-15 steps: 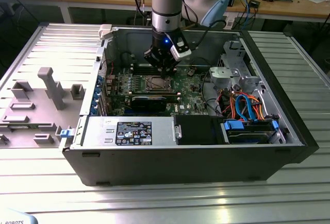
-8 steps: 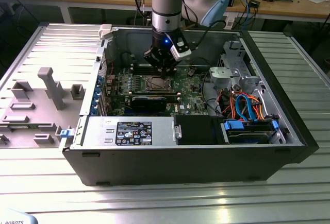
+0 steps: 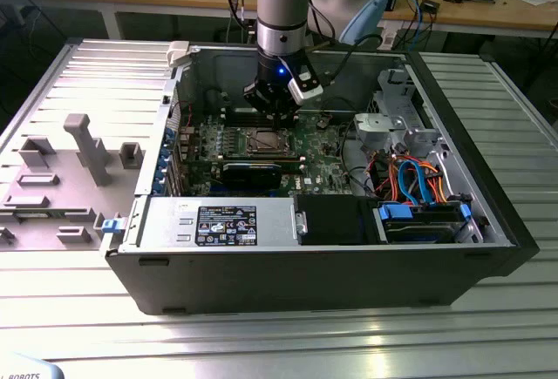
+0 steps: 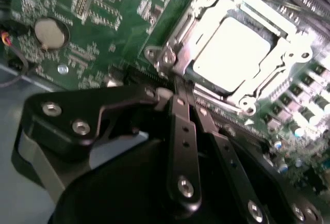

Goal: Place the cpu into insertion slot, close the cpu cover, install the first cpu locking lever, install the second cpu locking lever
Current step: 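Install the first cpu locking lever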

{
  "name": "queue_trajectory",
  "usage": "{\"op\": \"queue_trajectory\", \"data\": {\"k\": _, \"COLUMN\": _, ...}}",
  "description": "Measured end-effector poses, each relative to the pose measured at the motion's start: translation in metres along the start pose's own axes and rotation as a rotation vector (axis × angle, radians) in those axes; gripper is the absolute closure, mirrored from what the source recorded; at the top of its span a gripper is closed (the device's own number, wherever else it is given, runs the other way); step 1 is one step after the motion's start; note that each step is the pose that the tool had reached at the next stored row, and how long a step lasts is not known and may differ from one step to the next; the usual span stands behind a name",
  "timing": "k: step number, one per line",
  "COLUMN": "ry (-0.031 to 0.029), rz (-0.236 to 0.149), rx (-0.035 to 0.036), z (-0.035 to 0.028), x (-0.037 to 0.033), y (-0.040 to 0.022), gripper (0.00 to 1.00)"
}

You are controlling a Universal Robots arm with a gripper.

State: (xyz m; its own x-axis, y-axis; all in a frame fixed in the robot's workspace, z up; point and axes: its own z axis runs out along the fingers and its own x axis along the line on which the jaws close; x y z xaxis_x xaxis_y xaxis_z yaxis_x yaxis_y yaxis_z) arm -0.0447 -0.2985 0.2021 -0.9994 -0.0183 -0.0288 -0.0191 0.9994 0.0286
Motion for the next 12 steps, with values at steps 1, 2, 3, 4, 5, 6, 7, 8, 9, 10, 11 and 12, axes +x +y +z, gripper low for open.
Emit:
{"op": "queue_trajectory", "data": {"k": 1, "ry": -0.0002, "rz": 0.0, "rx": -0.0006, "z": -0.0003, "x": 0.0, "y": 0.0, "gripper": 0.89}}
{"op": "queue_trajectory", "data": {"k": 2, "ry": -0.0004, "rz": 0.0, "rx": -0.0012, "z": -0.0011, "x": -0.0001, "y": 0.0001, "gripper": 0.89}}
{"op": "queue_trajectory", "data": {"k": 3, "ry": -0.0003, "rz": 0.0, "rx": -0.0011, "z": -0.0024, "x": -0.0001, "y": 0.0001, "gripper": 0.89}}
{"op": "queue_trajectory", "data": {"k": 4, "ry": 0.0, "rz": 0.0, "rx": -0.0006, "z": -0.0039, "x": -0.0001, "y": 0.0, "gripper": 0.89}}
{"op": "queue_trajectory", "data": {"k": 5, "ry": -0.0001, "rz": 0.0, "rx": -0.0006, "z": -0.0056, "x": -0.0002, "y": 0.0001, "gripper": 0.89}}
{"op": "queue_trajectory", "data": {"k": 6, "ry": -0.0001, "rz": 0.0, "rx": -0.0006, "z": -0.0068, "x": -0.0002, "y": 0.0001, "gripper": 0.89}}
{"op": "queue_trajectory", "data": {"k": 7, "ry": 0.0, "rz": 0.0, "rx": -0.0005, "z": -0.0075, "x": -0.0003, "y": 0.0002, "gripper": 0.89}}
{"op": "queue_trajectory", "data": {"k": 8, "ry": -0.0002, "rz": 0.0, "rx": -0.0002, "z": -0.0074, "x": -0.0003, "y": 0.0002, "gripper": 0.89}}
{"op": "queue_trajectory", "data": {"k": 9, "ry": 0.0, "rz": 0.0, "rx": 0.0006, "z": -0.0076, "x": -0.0003, "y": -0.0003, "gripper": 0.89}}
{"op": "queue_trajectory", "data": {"k": 10, "ry": 0.0002, "rz": 0.0, "rx": 0.0009, "z": -0.0076, "x": -0.0003, "y": -0.0011, "gripper": 0.89}}
{"op": "queue_trajectory", "data": {"k": 11, "ry": 0.0001, "rz": 0.0, "rx": 0.0009, "z": -0.0076, "x": -0.0002, "y": -0.0022, "gripper": 0.89}}
{"op": "queue_trajectory", "data": {"k": 12, "ry": -0.0001, "rz": 0.0, "rx": 0.0009, "z": -0.0076, "x": -0.0002, "y": -0.003, "gripper": 0.89}}
